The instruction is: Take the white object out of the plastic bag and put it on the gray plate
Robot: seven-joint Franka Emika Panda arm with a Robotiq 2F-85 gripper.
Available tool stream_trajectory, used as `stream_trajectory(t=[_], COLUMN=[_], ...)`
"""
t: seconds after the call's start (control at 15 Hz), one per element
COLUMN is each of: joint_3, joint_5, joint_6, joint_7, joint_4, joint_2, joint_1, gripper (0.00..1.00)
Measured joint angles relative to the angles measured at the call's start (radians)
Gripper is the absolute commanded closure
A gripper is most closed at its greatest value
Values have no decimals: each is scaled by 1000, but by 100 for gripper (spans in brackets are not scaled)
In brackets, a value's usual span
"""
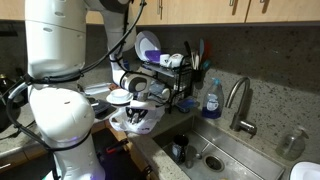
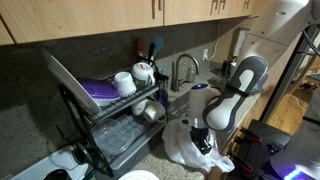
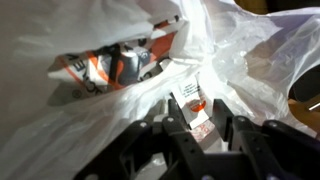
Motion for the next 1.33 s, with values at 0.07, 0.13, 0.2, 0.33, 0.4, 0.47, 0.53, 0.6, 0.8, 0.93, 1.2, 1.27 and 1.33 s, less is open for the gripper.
stream_trajectory(t=[0.07, 0.13, 0.2, 0.33, 0.4, 0.47, 0.53, 0.6, 0.8, 0.93, 1.2, 1.27, 1.33], joint_3=[0, 0, 0, 0, 0, 0, 0, 0, 0, 1, 1, 1, 1], joint_5=[0, 0, -1, -1, -1, -2, -3, -4, -5, -6, -8, -8, -8], joint_6=[2, 4, 5, 6, 7, 7, 7, 7, 7, 7, 7, 7, 7], joint_7=[0, 0, 0, 0, 0, 0, 0, 0, 0, 0, 0, 0, 0], joint_4=[0, 0, 1, 4, 6, 9, 13, 17, 27, 34, 41, 43, 44], joint_2=[2, 5, 9, 19, 25, 31, 37, 43, 54, 62, 69, 69, 70], joint_1=[-2, -4, -7, -12, -15, -18, -21, -23, -28, -32, -39, -40, -43], gripper=[69, 67, 70, 68, 67, 65, 65, 63, 63, 65, 90, 96, 99])
